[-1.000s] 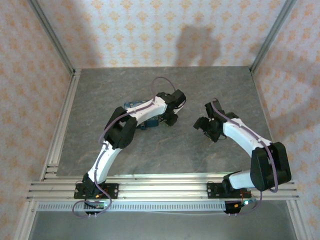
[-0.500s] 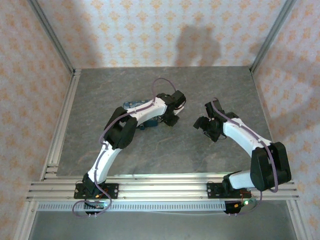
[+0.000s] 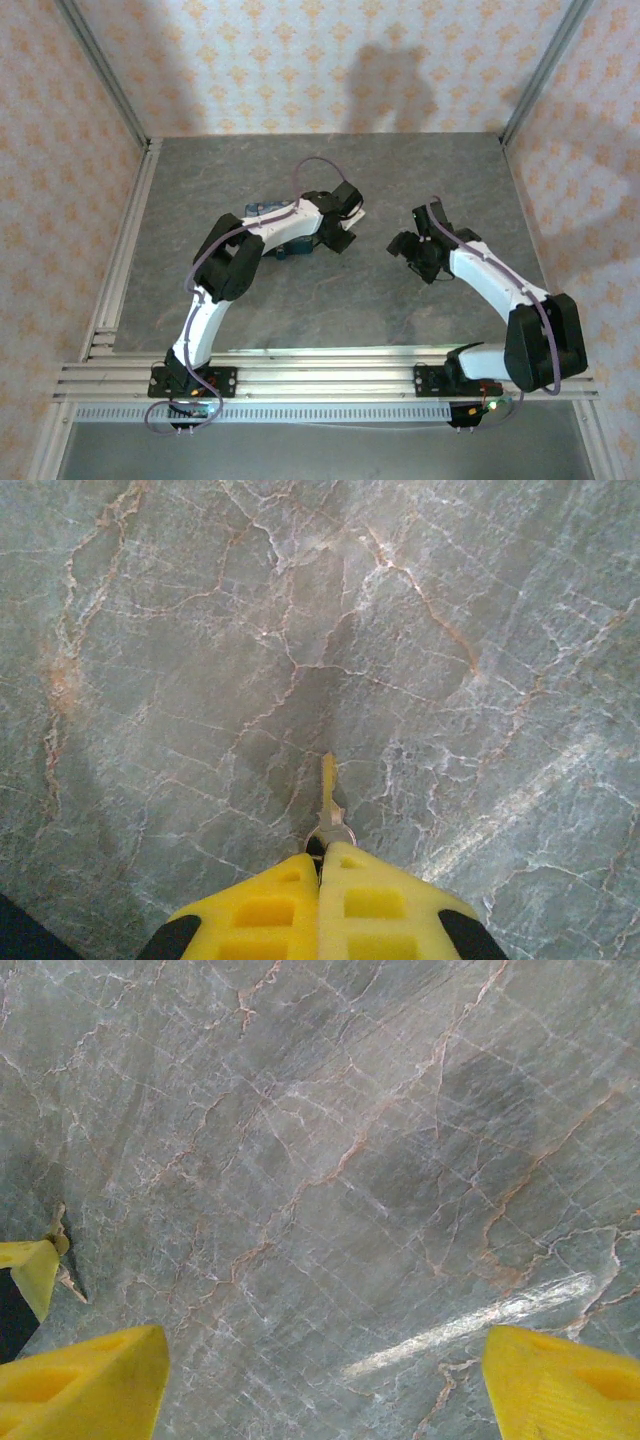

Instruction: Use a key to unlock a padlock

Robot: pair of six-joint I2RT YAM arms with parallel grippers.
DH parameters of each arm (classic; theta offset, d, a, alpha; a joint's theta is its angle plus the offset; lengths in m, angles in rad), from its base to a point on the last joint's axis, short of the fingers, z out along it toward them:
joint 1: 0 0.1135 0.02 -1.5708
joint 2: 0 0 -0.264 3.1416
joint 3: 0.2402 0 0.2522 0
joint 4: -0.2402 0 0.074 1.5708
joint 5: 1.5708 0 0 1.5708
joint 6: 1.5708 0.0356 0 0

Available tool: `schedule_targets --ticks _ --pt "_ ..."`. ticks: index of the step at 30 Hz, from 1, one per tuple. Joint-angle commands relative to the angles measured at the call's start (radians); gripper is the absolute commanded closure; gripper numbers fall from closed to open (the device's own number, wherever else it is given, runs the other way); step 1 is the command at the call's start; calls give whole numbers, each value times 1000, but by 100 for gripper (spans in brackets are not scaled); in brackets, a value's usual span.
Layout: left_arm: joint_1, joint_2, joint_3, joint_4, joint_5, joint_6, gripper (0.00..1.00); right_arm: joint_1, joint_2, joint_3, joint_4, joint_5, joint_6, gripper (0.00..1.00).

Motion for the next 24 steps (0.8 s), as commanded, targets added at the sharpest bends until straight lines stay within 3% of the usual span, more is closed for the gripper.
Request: schedule_targets --ticks 1,24 --pt "14 -11 -36 -9 48 11 100 -5 -20 -27 35 -15 29 19" --pt "14 -81 -76 23 83 1 100 -4 -30 -57 99 -60 70 19"
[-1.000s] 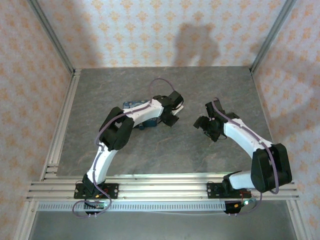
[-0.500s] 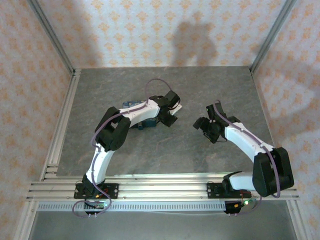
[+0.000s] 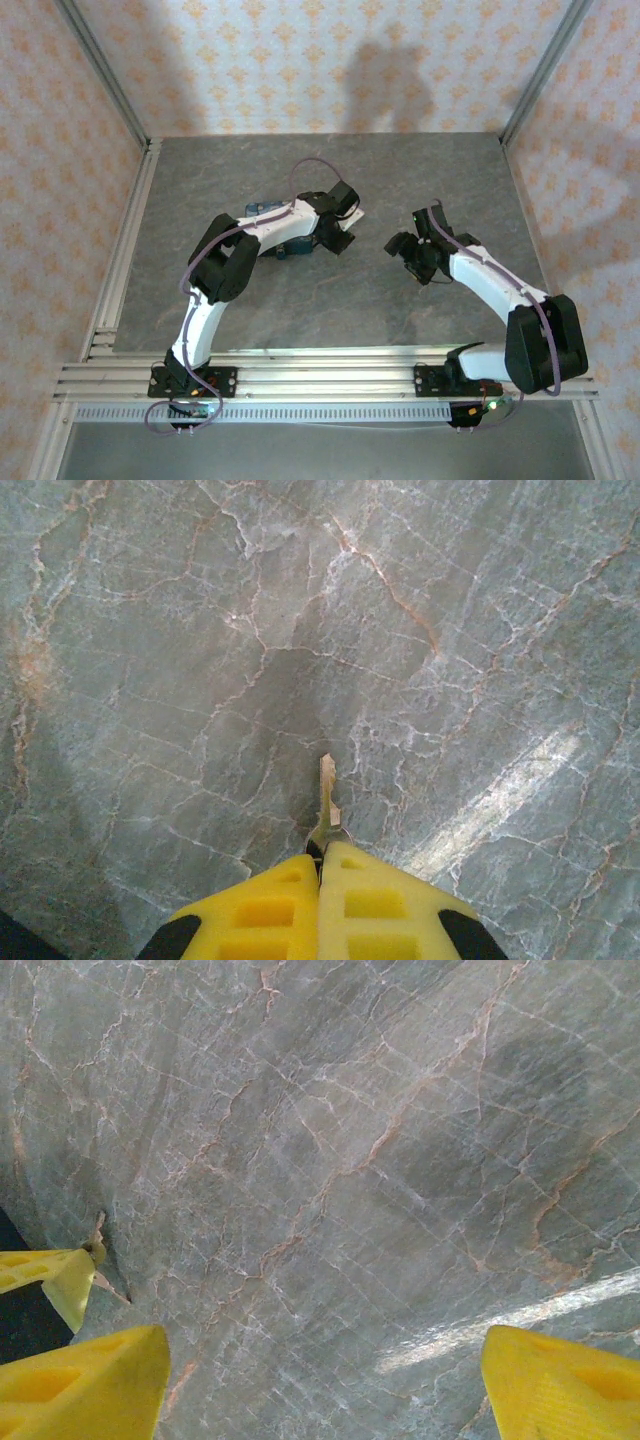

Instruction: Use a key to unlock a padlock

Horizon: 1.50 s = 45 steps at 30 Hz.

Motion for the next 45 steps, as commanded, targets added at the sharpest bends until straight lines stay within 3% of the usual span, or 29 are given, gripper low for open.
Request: schedule_targets --ticks 1,13,23,30,35,45 --pt "8 -49 -29 -3 25 1 100 -4 -25 -18 21 -7 23 19" --pt "10 -96 -37 1 30 -1 100 -5 -40 -17 39 -18 40 19" --pt "23 -222 -60 -3 54 -11 100 -8 -47 23 67 -83 20 20" --pt "58 -365 -106 -1 131 -28 100 -13 -69 55 204 -260 37 24" --pt "93 -437 -140 1 259 -31 100 -13 -54 107 259 -428 24 25" --pt "107 -533 -202 6 450 -31 100 8 -12 243 185 -611 -98 40"
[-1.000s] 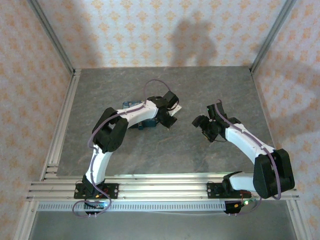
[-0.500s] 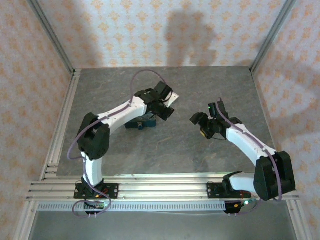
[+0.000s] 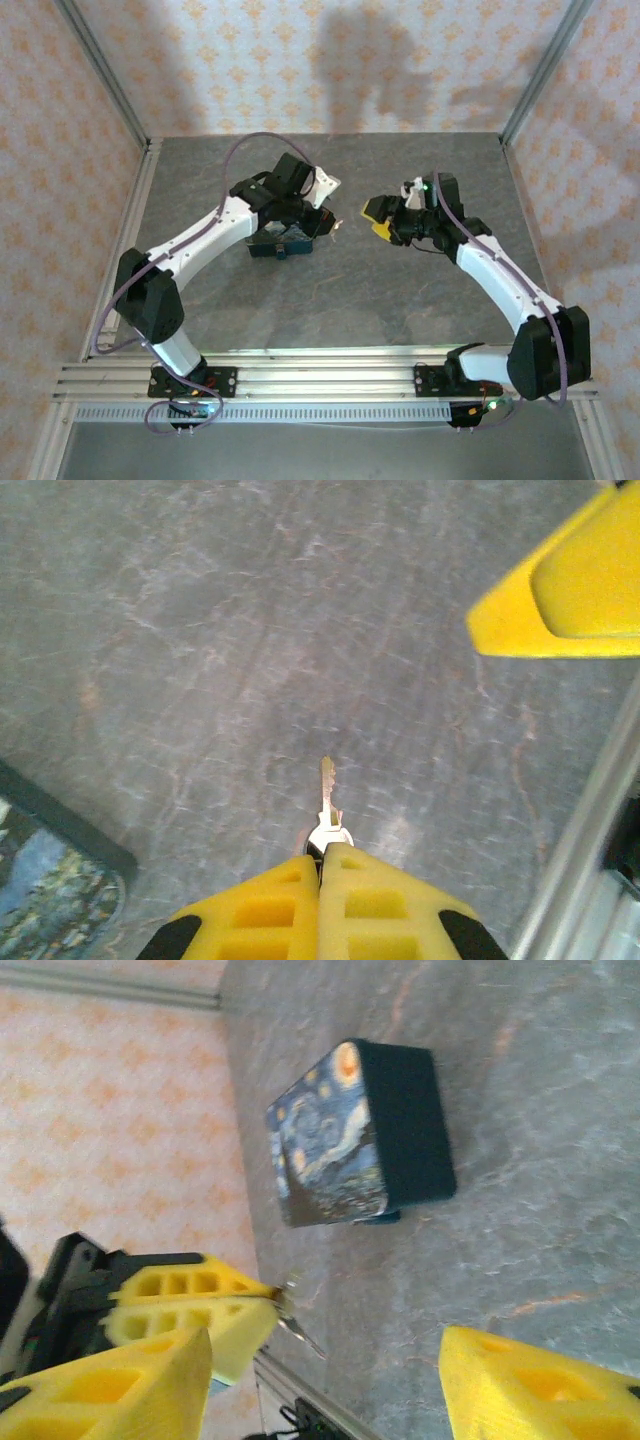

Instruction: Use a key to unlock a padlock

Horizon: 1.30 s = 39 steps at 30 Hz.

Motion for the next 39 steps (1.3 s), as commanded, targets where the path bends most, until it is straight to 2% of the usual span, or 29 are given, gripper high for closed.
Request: schedule_targets --ticks 1,12,19,33,39 --pt "6 -36 -8 -6 104 -11 100 17 23 57 -46 -84 -76 40" --pt "7 -35 12 -12 152 -21 100 88 101 112 -40 -132 -83 55" --pt "7 -45 17 -13 164 -21 100 92 106 112 -24 -135 -70 64" --pt "7 -63 21 -9 172 -27 100 94 110 107 -29 -130 -67 64" --pt "7 -59 21 -3 172 -31 100 93 111 96 35 -157 -25 72"
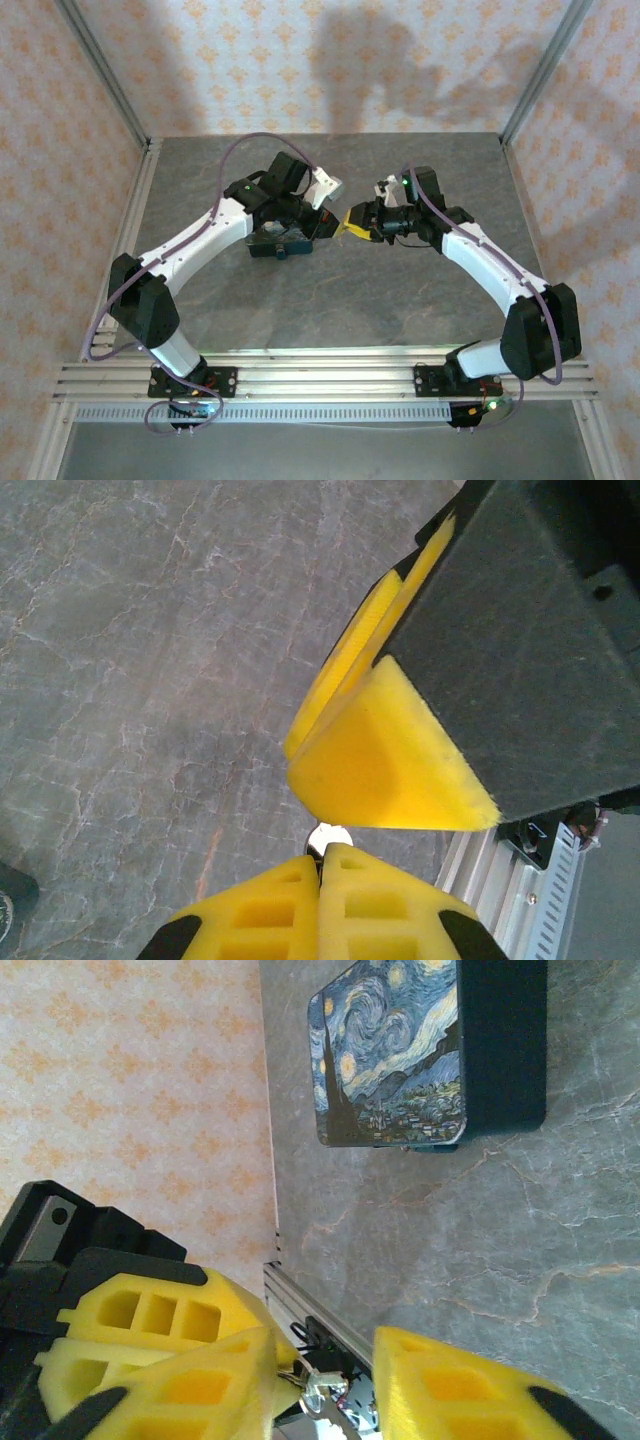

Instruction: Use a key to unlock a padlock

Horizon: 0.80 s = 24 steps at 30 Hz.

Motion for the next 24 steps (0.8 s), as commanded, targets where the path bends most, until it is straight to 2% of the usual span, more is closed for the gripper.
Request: schedule_targets --ticks 1,11,15,20,21,24 --pt "5 -28 21 1 16 -14 100 4 4 12 69 -36 31 74" --pt "6 -39 10 11 19 -18 100 4 -7 -15 113 -37 62 89" --pt "6 -46 1 13 15 -20 100 4 -12 -26 123 -33 66 100" --pt "7 -66 -11 24 -35 -36 100 4 -27 -30 117 -12 37 100" --pt "7 -74 -16 29 -55 -43 96 6 -37 -32 110 10 19 100" --pt "11 -118 -38 46 -112 -59 73 7 -70 -20 49 84 -65 100"
